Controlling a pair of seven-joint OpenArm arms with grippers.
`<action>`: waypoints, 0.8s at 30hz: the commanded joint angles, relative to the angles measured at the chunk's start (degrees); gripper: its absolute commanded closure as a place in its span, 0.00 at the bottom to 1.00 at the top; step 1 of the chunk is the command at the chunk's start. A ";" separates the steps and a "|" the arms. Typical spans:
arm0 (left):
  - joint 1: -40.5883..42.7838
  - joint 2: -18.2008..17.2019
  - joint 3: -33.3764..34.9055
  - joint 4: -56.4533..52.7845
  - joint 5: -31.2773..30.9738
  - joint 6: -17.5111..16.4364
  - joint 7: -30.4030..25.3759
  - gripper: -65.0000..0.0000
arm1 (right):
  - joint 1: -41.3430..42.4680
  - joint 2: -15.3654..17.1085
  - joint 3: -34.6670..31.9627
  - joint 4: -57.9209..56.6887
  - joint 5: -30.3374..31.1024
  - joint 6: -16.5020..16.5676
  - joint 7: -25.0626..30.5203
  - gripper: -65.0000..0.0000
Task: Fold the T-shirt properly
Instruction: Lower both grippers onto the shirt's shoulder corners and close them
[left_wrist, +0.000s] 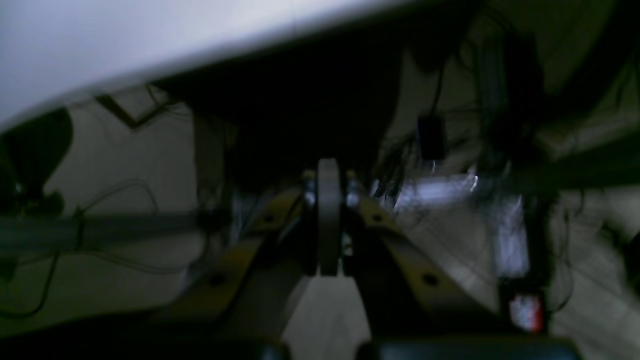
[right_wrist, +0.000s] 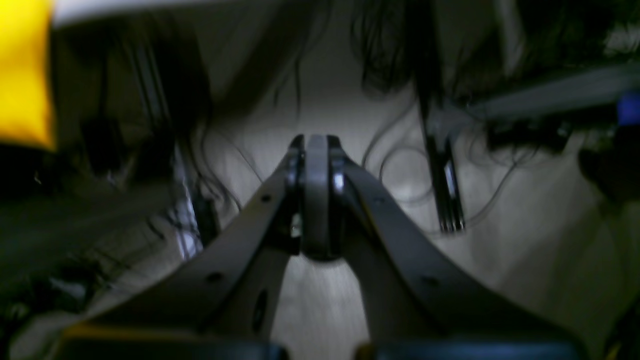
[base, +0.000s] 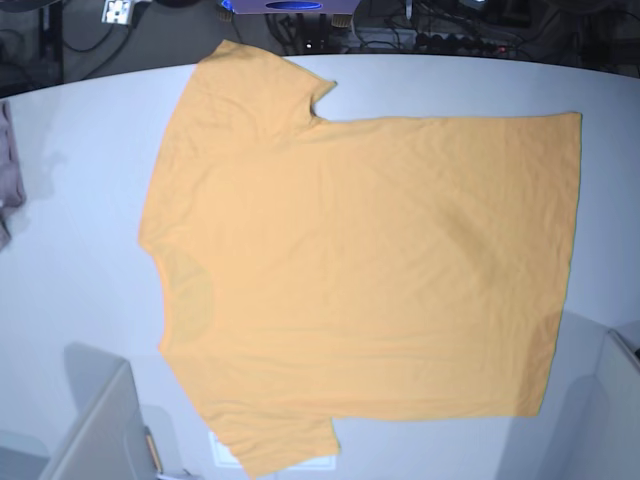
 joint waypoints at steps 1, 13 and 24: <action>1.58 0.01 -0.57 2.42 -0.14 0.52 -1.29 1.00 | -0.48 -0.02 0.16 3.07 -0.18 -0.43 -0.01 1.00; -1.50 -4.83 -2.94 8.40 -20.36 0.25 -0.67 1.00 | 11.12 3.58 -0.11 10.20 23.73 -0.16 -20.14 1.00; -6.68 -5.80 -9.36 5.76 -28.36 0.17 -0.67 0.57 | 17.80 12.72 0.24 8.44 50.63 -0.16 -30.42 0.47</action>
